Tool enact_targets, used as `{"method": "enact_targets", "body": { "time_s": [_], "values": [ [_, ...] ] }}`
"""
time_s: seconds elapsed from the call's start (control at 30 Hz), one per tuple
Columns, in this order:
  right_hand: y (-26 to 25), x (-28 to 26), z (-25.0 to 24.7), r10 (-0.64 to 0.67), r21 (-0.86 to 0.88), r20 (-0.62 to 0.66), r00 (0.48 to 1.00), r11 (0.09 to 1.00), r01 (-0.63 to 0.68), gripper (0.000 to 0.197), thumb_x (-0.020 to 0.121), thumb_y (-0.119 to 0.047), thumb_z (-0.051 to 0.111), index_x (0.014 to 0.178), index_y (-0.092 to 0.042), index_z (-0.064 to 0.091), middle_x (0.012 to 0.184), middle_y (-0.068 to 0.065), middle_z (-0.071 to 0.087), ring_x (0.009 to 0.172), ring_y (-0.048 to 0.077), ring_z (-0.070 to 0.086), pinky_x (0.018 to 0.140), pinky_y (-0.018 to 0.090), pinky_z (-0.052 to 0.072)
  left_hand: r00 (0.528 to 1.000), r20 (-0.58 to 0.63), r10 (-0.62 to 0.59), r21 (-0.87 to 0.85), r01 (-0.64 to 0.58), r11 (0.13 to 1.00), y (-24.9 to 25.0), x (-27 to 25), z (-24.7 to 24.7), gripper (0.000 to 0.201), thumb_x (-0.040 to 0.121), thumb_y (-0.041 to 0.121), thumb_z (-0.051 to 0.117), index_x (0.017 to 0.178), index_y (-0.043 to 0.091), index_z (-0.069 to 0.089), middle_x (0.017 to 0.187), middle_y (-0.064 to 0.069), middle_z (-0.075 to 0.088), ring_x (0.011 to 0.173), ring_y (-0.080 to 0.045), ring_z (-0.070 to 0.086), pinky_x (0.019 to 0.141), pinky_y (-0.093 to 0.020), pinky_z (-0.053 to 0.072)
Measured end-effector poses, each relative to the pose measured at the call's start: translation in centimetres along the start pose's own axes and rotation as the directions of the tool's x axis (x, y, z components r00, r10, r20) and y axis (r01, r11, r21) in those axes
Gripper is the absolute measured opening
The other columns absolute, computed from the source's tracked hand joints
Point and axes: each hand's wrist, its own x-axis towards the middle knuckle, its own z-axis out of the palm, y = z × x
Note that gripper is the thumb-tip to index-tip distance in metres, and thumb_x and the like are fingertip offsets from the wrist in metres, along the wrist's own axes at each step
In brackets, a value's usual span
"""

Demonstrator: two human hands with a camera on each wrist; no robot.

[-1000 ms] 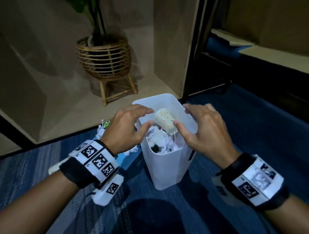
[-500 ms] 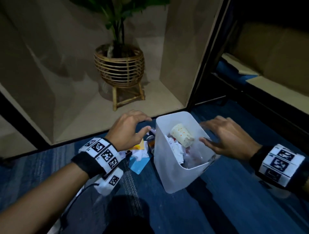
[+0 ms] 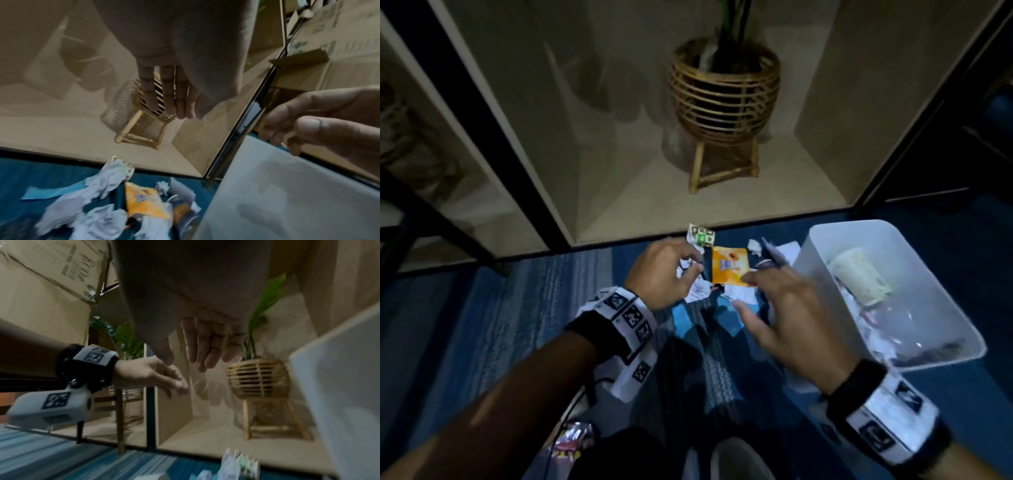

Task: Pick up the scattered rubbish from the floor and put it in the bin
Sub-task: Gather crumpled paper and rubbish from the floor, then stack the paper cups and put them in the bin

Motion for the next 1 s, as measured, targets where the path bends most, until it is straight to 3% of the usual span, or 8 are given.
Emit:
{"method": "enact_targets", "body": {
  "time_s": [0.17, 0.27, 0.37, 0.53, 0.7, 0.83, 0.9, 1.0],
  "values": [
    [3.0, -0.7, 11.7, 0.127, 0.036, 0.251, 0.960, 0.989, -0.140, 0.024, 0.091, -0.038, 0.062, 0.104, -0.017, 0.066, 0.099, 0.006, 0.068, 0.097, 0.029, 0.062, 0.080, 0.043, 0.053, 0.976, 0.153, -0.158, 0.071, 0.148, 0.986, -4.7, -1.4, 2.6, 0.027, 0.080, 0.034, 0.054, 0.093, 0.019, 0.072, 0.097, -0.002, 0.069, 0.094, -0.025, 0.063, 0.082, -0.039, 0.052],
    [4.5, -1.1, 16.9, 0.132, 0.034, 0.359, 0.924, 0.988, -0.154, 0.015, 0.092, -0.030, 0.063, 0.098, -0.016, 0.065, 0.096, 0.007, 0.067, 0.094, 0.029, 0.061, 0.074, 0.041, 0.051, 0.976, 0.162, -0.146, 0.046, 0.140, 0.989, -7.9, -3.3, 5.4, 0.026, 0.081, 0.029, 0.049, 0.081, 0.016, 0.072, 0.083, -0.003, 0.069, 0.080, -0.026, 0.065, 0.071, -0.035, 0.053],
    [5.3, -1.0, 21.1, 0.192, 0.020, 0.406, 0.894, 0.976, -0.219, 0.013, 0.091, -0.030, 0.064, 0.090, -0.018, 0.062, 0.089, 0.005, 0.065, 0.088, 0.028, 0.063, 0.068, 0.038, 0.050, 0.957, 0.192, -0.216, 0.103, 0.199, 0.974, -9.6, -4.8, 7.1, 0.015, 0.084, 0.024, 0.060, 0.088, 0.018, 0.073, 0.092, -0.006, 0.071, 0.089, -0.029, 0.065, 0.074, -0.030, 0.050],
    [5.4, 0.8, 25.1, 0.356, 0.027, 0.432, 0.829, 0.913, -0.406, 0.019, 0.090, -0.034, 0.065, 0.087, -0.016, 0.059, 0.085, 0.007, 0.066, 0.083, 0.031, 0.064, 0.064, 0.038, 0.053, 0.909, 0.213, -0.359, 0.140, 0.335, 0.932, -12.2, -5.5, 9.3, 0.022, 0.084, 0.023, 0.065, 0.105, 0.020, 0.073, 0.112, -0.006, 0.069, 0.104, -0.030, 0.064, 0.087, -0.037, 0.052],
    [5.0, 1.9, 27.7, 0.364, -0.002, 0.479, 0.799, 0.911, -0.413, 0.032, 0.089, -0.043, 0.065, 0.099, -0.014, 0.061, 0.098, 0.011, 0.066, 0.089, 0.033, 0.065, 0.066, 0.038, 0.054, 0.892, 0.160, -0.422, 0.299, 0.364, 0.882, -15.1, -5.4, 10.8, 0.030, 0.084, 0.023, 0.064, 0.112, 0.015, 0.068, 0.122, -0.009, 0.061, 0.116, -0.032, 0.054, 0.095, -0.040, 0.046],
    [4.8, 2.3, 28.5, 0.375, -0.024, 0.464, 0.802, 0.911, -0.412, 0.035, 0.091, -0.037, 0.067, 0.114, -0.010, 0.061, 0.115, 0.012, 0.064, 0.103, 0.034, 0.063, 0.077, 0.040, 0.055, 0.924, 0.048, -0.380, 0.399, 0.331, 0.855, -17.0, -5.0, 11.4, 0.036, 0.076, 0.017, 0.068, 0.111, 0.011, 0.062, 0.122, -0.012, 0.051, 0.112, -0.034, 0.049, 0.085, -0.040, 0.040],
    [5.1, 2.5, 28.6, 0.391, -0.021, 0.463, 0.796, 0.902, -0.431, 0.030, 0.094, -0.032, 0.064, 0.113, -0.009, 0.060, 0.117, 0.013, 0.063, 0.105, 0.034, 0.062, 0.078, 0.039, 0.051, 0.925, -0.035, -0.379, 0.414, 0.358, 0.837, -17.8, -4.7, 11.3, 0.053, 0.065, 0.018, 0.081, 0.113, 0.012, 0.059, 0.121, -0.012, 0.048, 0.107, -0.034, 0.049, 0.082, -0.041, 0.043],
    [5.4, 2.5, 28.5, 0.379, -0.013, 0.449, 0.809, 0.908, -0.418, 0.022, 0.096, -0.027, 0.061, 0.107, -0.008, 0.060, 0.114, 0.014, 0.064, 0.102, 0.035, 0.063, 0.074, 0.036, 0.048, 0.881, 0.029, -0.472, 0.488, 0.400, 0.776, -19.2, -4.0, 10.9, 0.097, 0.053, 0.037, 0.090, 0.137, 0.024, 0.043, 0.141, -0.009, 0.037, 0.127, -0.031, 0.038, 0.101, -0.045, 0.036]
  ]
}}
